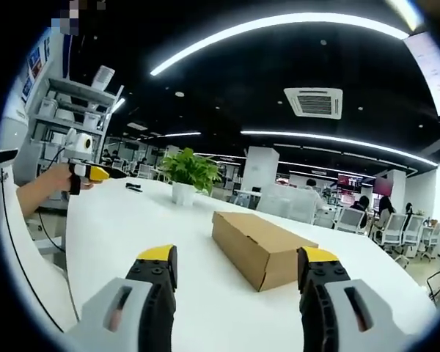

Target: Operate the shoe box by opening the lid, removing the specified soft item, and placing it in the target area until the item is outside and the box remains undamaged.

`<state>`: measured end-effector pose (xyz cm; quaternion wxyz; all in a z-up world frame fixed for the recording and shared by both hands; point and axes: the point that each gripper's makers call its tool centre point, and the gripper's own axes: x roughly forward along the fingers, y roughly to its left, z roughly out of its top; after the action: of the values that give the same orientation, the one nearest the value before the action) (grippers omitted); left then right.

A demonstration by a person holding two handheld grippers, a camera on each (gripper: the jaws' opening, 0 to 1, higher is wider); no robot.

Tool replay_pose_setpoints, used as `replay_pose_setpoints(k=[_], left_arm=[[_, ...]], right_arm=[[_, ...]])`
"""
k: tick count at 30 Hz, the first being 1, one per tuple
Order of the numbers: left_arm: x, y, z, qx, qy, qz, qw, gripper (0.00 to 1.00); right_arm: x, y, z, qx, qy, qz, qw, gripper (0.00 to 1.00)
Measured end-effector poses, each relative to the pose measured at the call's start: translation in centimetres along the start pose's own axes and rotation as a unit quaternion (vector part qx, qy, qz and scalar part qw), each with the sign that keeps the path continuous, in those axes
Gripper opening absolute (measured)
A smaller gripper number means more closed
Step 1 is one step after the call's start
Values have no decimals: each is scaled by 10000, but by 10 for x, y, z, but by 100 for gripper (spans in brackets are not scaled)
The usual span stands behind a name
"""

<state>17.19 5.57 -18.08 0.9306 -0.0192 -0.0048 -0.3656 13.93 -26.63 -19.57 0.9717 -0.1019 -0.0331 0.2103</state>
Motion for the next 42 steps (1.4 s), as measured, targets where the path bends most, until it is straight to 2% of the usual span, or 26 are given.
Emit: replay_pose_setpoints(k=[3, 10, 19, 24, 25, 26, 29, 33, 37, 42], left_arm=[[0, -2, -5, -184, 172, -125, 9996, 69], [4, -2, -6, -53, 178, -27, 9998, 69], [3, -1, -9, -86, 202, -34, 9998, 69], [8, 1, -9, -135, 195, -111, 9997, 66], [11, 4, -3, -321, -3, -40, 9995, 65], [13, 4, -2, -433, -76, -34, 9990, 65], [21, -1, -9, -153, 140, -222, 9995, 57], [29, 1, -8, -97, 202, -231, 9995, 65], [32, 5, -5, -56, 201, -290, 9994, 68], [39, 15, -4, -61, 261, -332, 9991, 68]], right_arm=[[0, 2, 0, 60, -45, 25, 10000, 69], [-1, -3, -4, 321, -45, -26, 9995, 69], [1, -1, 2, 500, -187, 17, 9986, 72], [7, -2, -6, 596, -36, -58, 9982, 72], [8, -2, -7, 592, -14, -71, 9982, 73], [9, -1, -7, 583, -7, -73, 9983, 73], [10, -2, -8, 499, 83, -86, 9987, 73], [12, -4, -6, 284, 114, -106, 9995, 73], [17, -3, -5, 30, 213, -153, 9997, 71], [23, 0, 3, 75, 171, -90, 9998, 70]])
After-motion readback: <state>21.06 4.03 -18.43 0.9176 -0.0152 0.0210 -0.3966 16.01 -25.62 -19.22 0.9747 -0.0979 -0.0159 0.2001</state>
